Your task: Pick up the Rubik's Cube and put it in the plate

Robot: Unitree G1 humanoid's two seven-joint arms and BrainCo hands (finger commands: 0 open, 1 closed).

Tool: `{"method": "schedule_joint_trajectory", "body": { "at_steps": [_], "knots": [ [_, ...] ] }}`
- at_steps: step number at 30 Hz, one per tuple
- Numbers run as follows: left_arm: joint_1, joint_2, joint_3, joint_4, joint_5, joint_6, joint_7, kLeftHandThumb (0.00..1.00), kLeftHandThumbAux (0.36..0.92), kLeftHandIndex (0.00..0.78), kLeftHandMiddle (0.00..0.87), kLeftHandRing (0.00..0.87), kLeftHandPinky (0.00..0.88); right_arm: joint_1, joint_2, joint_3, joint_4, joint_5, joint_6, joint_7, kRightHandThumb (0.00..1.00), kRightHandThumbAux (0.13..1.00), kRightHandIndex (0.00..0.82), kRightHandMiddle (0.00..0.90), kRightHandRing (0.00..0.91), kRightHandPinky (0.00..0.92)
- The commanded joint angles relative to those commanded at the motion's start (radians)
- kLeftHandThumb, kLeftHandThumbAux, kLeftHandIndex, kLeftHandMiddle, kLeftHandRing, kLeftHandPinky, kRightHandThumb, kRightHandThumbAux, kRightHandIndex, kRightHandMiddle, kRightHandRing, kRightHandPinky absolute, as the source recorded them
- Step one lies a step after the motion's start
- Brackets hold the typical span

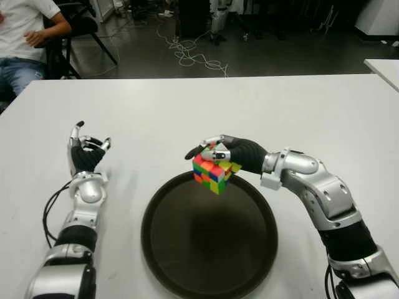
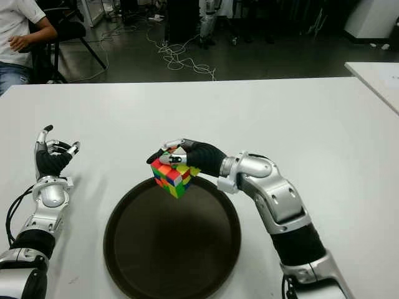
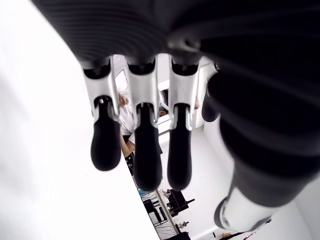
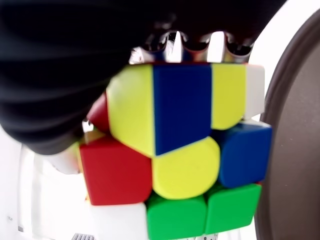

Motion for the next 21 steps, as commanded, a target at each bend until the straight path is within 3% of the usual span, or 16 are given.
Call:
{"method": "schedule_joint_trajectory", "body": {
  "at_steps": [3, 7, 17, 19, 21],
  "knots": [
    [-0.001, -0.001, 0.001, 0.000, -0.001, 0.006, 0.000, 0.296, 0.807, 0.127, 0.553, 0.646, 0.668, 0.003, -0.001, 0.003, -0.003, -0.001, -0.015, 0.003, 0.705, 0.718, 0.440, 0.795, 0.805, 0.800],
    [-0.002, -0.001, 0.002, 0.000, -0.002, 0.011, 0.002, 0.281, 0.804, 0.125, 0.455, 0.541, 0.560, 0.008, -0.002, 0.006, -0.004, -0.006, -0.032, 0.004, 0.705, 0.718, 0.440, 0.795, 0.806, 0.802],
    [-0.003, 0.001, -0.001, 0.004, 0.002, 0.006, 0.004, 0.288, 0.805, 0.128, 0.587, 0.676, 0.704, 0.018, 0.000, 0.019, 0.003, -0.039, -0.078, -0.023, 0.706, 0.718, 0.438, 0.778, 0.792, 0.788],
    [-0.003, 0.002, -0.002, 0.004, 0.004, 0.005, 0.006, 0.287, 0.806, 0.128, 0.500, 0.588, 0.612, 0.025, 0.006, 0.029, 0.019, -0.066, -0.116, -0.041, 0.704, 0.719, 0.437, 0.769, 0.783, 0.777],
    [-0.003, 0.003, -0.003, 0.004, 0.006, 0.006, 0.007, 0.287, 0.802, 0.127, 0.456, 0.540, 0.576, 0.028, 0.016, 0.043, 0.066, -0.107, -0.191, -0.062, 0.701, 0.720, 0.437, 0.765, 0.780, 0.773]
  ]
}}
